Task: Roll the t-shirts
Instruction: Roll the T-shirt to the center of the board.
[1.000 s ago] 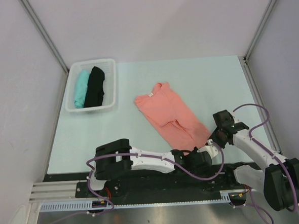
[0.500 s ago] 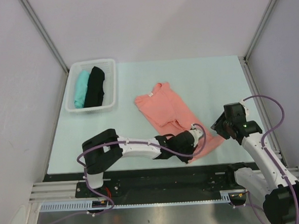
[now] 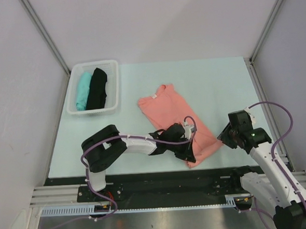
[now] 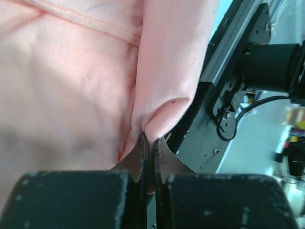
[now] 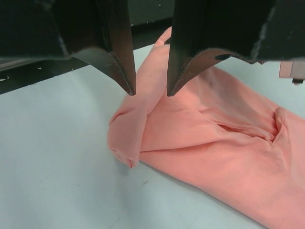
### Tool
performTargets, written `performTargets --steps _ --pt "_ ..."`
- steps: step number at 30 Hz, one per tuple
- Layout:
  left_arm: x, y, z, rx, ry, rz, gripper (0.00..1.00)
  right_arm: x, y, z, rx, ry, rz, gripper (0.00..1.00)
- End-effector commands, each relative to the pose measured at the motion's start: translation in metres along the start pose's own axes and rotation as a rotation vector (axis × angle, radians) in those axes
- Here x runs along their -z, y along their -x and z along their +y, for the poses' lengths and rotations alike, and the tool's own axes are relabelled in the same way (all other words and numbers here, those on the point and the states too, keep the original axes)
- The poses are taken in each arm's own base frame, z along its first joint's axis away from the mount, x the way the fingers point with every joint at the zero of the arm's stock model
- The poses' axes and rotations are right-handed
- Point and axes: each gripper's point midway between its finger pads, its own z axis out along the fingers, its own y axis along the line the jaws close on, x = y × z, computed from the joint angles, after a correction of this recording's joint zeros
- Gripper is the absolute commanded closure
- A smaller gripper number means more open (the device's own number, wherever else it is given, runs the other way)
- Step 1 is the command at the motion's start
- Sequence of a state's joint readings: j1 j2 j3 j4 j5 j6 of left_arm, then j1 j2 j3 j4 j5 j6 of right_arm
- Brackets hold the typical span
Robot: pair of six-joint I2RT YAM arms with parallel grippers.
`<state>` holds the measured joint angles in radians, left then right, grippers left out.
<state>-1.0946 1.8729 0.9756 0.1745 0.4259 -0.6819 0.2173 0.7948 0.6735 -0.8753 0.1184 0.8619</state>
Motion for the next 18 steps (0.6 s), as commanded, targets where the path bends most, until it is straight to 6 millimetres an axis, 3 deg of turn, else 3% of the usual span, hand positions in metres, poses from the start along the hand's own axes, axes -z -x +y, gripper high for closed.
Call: performTargets --steps 1,5,15,18 --pt "0.0 -0.004 -0.011 0.105 -0.095 0.018 1.0 0.003 -0.006 -0.012 -0.017 -0.041 -0.012 0.63" --pt "-0.001 -0.007 -0.009 0.162 -0.098 0.014 1.0 -0.004 -0.017 -0.014 -0.013 -0.032 0.012 0.68" --pt "0.003 -0.009 -0.007 0.175 -0.085 0.009 1.0 -0.032 -0.019 0.005 0.024 -0.021 0.026 0.71" --pt "0.005 -0.007 -0.006 0.161 -0.068 0.001 0.92 -0.037 -0.019 0.01 0.034 -0.015 0.025 0.71"
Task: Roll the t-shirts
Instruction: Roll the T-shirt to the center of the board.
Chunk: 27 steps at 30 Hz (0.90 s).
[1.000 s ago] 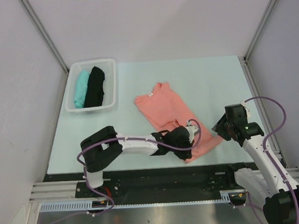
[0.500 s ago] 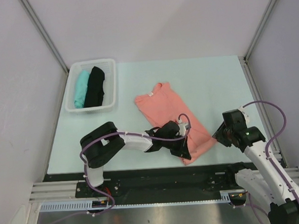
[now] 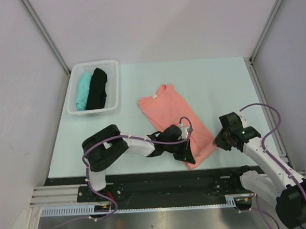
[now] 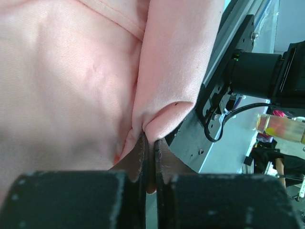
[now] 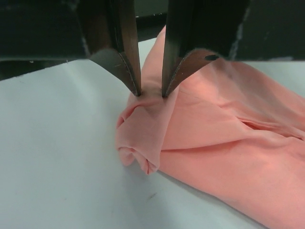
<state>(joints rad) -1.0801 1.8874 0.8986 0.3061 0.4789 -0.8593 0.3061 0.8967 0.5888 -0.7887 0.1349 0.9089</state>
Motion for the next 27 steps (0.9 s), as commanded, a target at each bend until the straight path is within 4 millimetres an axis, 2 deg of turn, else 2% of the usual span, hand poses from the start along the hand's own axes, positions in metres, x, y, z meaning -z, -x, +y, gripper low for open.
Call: performTargets --steps 1,2,4,5,6,12,17,19,20,21,22,24,25,27 --pt "0.009 0.004 -0.008 -0.023 -0.01 -0.008 0.89 -0.007 0.012 0.018 -0.004 0.041 -0.052 0.71" --pt "0.01 0.004 -0.008 -0.027 0.001 -0.005 0.83 -0.011 0.01 0.018 0.001 0.031 -0.046 0.71" --pt "0.014 0.009 -0.009 -0.055 0.018 -0.02 0.78 -0.014 0.011 0.02 0.009 0.031 -0.044 0.71" --pt "0.017 0.011 -0.012 -0.063 0.024 -0.023 0.68 -0.015 0.011 0.021 0.011 0.032 -0.042 0.71" --pt "0.019 0.013 -0.014 -0.075 0.034 -0.033 0.63 -0.018 0.011 0.022 0.013 0.031 -0.039 0.71" --pt "0.044 0.03 -0.031 -0.162 0.077 -0.088 0.45 -0.028 0.01 0.029 0.028 0.038 -0.027 0.7" --pt "0.064 0.056 -0.032 -0.258 0.207 -0.161 0.42 -0.035 0.008 0.037 0.047 0.042 -0.011 0.69" --pt "0.061 0.06 -0.03 -0.285 0.233 -0.16 0.42 -0.038 0.007 0.037 0.055 0.031 -0.005 0.68" --pt "0.06 0.068 -0.035 -0.3 0.246 -0.171 0.43 -0.038 0.007 0.038 0.058 0.03 -0.006 0.68" --pt "0.056 0.068 -0.04 -0.318 0.25 -0.167 0.44 -0.04 0.006 0.038 0.06 0.028 -0.003 0.68" --pt "0.048 0.068 -0.034 -0.33 0.272 -0.153 0.44 -0.041 0.006 0.038 0.06 0.025 0.0 0.68" --pt "0.037 0.074 -0.042 -0.343 0.273 -0.16 0.45 -0.042 0.006 0.039 0.06 0.026 0.002 0.68" --pt "0.027 0.072 -0.032 -0.335 0.297 -0.139 0.46 -0.043 0.006 0.04 0.059 0.026 0.002 0.68" --pt "0.018 0.075 -0.037 -0.342 0.298 -0.153 0.51 -0.044 0.005 0.039 0.058 0.021 0.005 0.67"
